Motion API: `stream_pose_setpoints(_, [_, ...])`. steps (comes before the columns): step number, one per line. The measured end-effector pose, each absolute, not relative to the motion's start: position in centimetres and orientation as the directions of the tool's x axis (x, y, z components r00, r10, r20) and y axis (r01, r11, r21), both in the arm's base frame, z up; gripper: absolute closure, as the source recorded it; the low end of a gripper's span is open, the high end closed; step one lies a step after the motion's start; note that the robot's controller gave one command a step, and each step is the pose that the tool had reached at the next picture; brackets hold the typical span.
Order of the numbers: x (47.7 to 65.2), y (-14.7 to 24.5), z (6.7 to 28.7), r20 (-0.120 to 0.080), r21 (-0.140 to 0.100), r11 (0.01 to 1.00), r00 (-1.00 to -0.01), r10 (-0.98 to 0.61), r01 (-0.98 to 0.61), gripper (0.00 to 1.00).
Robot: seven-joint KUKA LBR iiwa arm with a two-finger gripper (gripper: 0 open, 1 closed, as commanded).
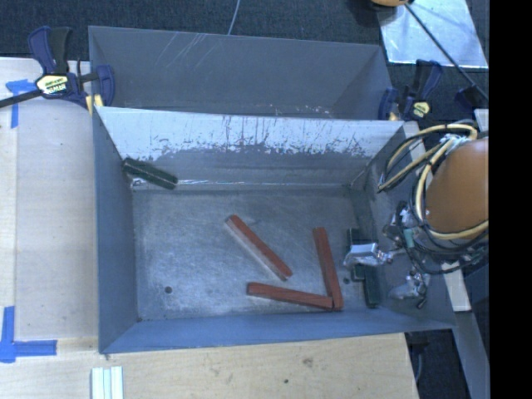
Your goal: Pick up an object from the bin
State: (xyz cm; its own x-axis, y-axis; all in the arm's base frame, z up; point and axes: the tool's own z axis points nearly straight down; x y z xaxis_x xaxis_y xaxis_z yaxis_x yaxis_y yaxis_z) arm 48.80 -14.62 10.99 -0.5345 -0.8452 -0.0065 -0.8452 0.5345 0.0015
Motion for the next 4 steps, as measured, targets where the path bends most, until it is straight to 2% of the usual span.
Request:
stream_pose_setpoints(1, [49.7, -12.5, 8.3, -0.001, 0.002, 0.249, -0.249, -0.969, -0.969, 1.00])
stream_pose_setpoints(2, [49.7, -12.6, 8.3, -0.001, 0.003, 0.250, -0.250, -0.968, -0.968, 1.00])
stream_pose_setpoints(3, [51.0, -11.0, 13.6, -0.002, 0.004, 0.217, -0.217, -0.976, -0.976, 1.00])
stream_pose_setpoints(4, [50.2, -13.0, 19.2, -0.004, 0.001, 0.242, -0.242, -0.970, -0.970, 1.00])
